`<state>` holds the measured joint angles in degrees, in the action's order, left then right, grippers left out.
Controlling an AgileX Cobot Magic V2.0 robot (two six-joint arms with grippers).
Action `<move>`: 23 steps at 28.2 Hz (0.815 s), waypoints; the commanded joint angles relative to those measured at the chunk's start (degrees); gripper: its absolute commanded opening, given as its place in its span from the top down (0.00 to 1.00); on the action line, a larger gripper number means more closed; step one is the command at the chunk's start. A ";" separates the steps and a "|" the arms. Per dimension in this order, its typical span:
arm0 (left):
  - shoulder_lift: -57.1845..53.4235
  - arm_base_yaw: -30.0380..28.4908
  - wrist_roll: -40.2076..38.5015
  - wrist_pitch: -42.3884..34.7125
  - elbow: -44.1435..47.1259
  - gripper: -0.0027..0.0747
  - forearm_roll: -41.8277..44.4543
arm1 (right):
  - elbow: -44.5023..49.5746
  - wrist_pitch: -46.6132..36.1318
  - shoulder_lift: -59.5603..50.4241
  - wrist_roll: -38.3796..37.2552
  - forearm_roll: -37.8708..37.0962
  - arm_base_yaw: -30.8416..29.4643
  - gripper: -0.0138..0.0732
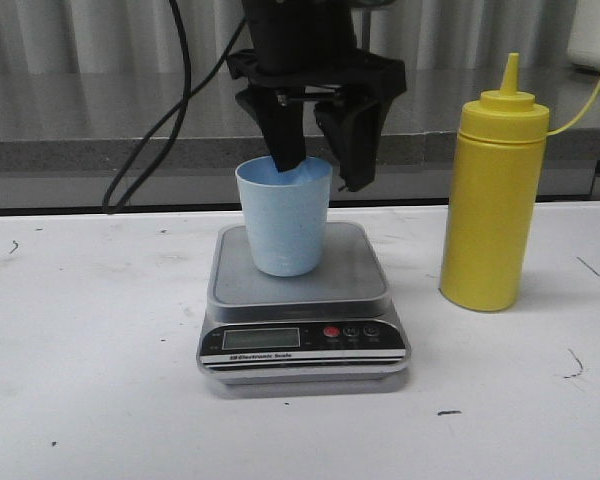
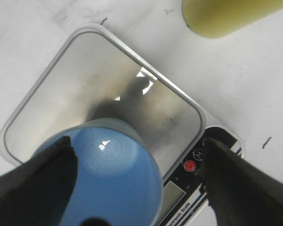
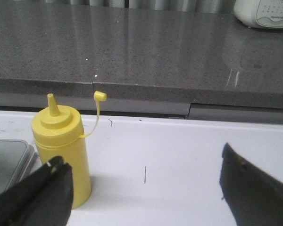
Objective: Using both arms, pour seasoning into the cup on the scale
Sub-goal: 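Lower the blue cup onto the scale and open the left gripper, then raise the left gripper away from the cup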
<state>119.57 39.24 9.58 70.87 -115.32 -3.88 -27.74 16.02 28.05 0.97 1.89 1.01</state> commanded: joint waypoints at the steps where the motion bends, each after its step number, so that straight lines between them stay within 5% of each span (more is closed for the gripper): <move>1: -7.14 0.38 -1.34 1.72 -1.29 0.41 -0.51 | -2.22 -4.46 0.52 0.02 0.05 -0.22 0.10; 14: -19.25 -3.45 -1.34 1.72 10.81 0.98 0.33 | -2.22 -4.46 0.52 0.02 0.05 -0.22 0.10; 23: -29.59 -11.55 -2.66 1.09 23.55 0.99 0.33 | -2.22 -4.46 0.52 0.02 0.05 -0.22 0.10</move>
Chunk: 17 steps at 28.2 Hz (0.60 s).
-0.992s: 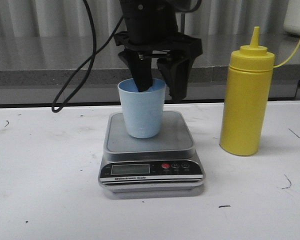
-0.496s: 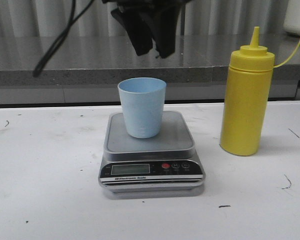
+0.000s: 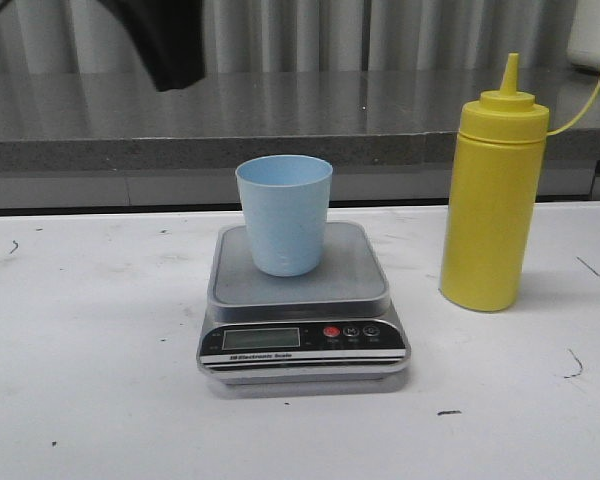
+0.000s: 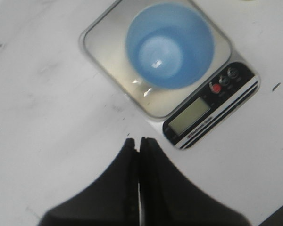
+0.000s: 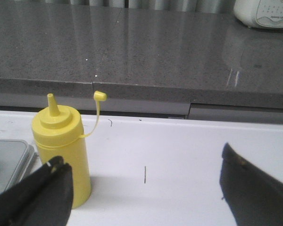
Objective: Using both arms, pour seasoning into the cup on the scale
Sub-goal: 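Raise the left gripper away from the cup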
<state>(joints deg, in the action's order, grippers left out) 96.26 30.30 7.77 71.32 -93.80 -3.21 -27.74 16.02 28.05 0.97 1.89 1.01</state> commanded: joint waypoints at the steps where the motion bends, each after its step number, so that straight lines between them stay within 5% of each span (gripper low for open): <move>1: -7.35 -3.19 -0.97 0.12 3.30 0.99 -0.34 | -2.22 -4.46 0.52 0.02 0.05 -0.22 0.10; 17: -36.58 -23.71 -4.34 -23.30 34.14 0.99 -0.34 | -2.22 -4.46 0.52 0.02 0.05 -0.22 0.10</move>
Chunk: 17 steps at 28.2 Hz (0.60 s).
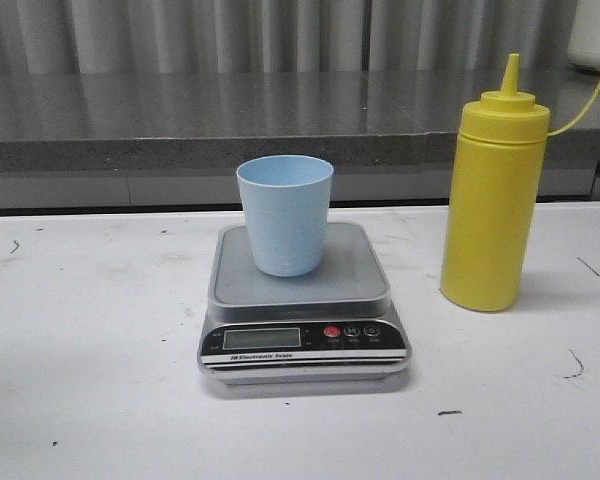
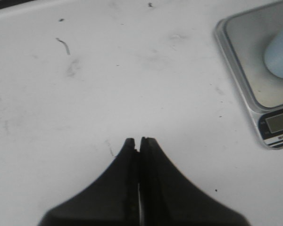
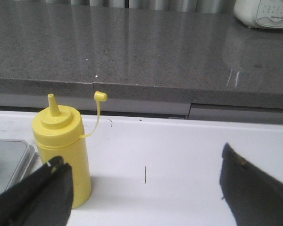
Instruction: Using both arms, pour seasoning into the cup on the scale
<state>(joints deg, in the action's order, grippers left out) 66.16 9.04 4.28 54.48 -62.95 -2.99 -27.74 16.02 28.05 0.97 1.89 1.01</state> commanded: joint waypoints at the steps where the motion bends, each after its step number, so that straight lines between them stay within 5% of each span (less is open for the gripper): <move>1: -8.02 -3.34 -0.84 -7.86 4.60 0.99 -0.56 | -2.22 -4.46 0.52 0.02 0.05 -0.22 0.10; 17: -40.68 -6.00 -0.84 -23.55 25.24 0.99 -1.24 | -2.22 -4.46 0.52 0.02 0.05 -0.22 0.10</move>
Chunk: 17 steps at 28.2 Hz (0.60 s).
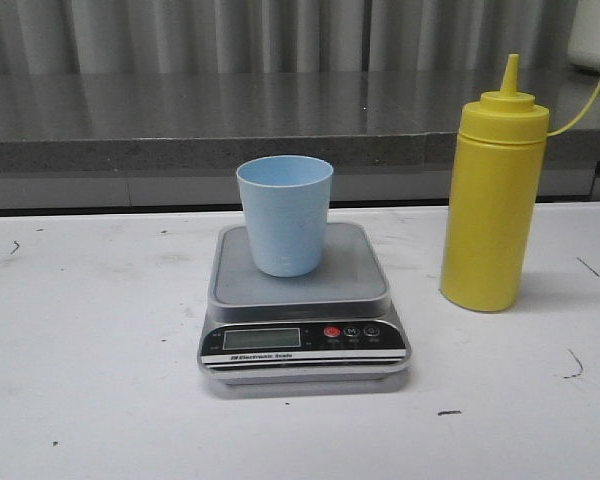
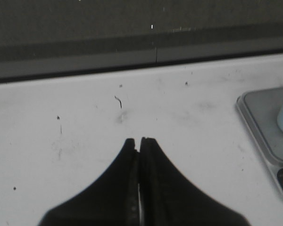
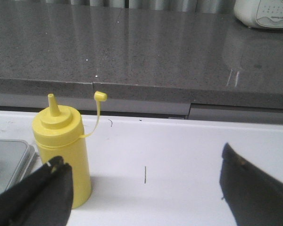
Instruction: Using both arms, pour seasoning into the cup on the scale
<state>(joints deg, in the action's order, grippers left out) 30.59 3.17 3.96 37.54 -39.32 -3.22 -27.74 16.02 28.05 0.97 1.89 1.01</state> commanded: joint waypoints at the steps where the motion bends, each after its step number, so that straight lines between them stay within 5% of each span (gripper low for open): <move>1: -7.58 -0.13 -0.52 -7.07 2.51 0.99 -1.12 | -2.22 -4.46 0.52 0.02 0.05 -0.22 0.10; 17: -31.20 -0.13 -0.52 -7.25 13.06 0.99 -5.44 | -2.22 -4.13 0.52 0.02 0.05 -0.22 0.10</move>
<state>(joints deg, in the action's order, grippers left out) -0.35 3.08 3.96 34.92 -25.75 -6.21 -27.74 16.02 28.05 0.97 1.89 1.01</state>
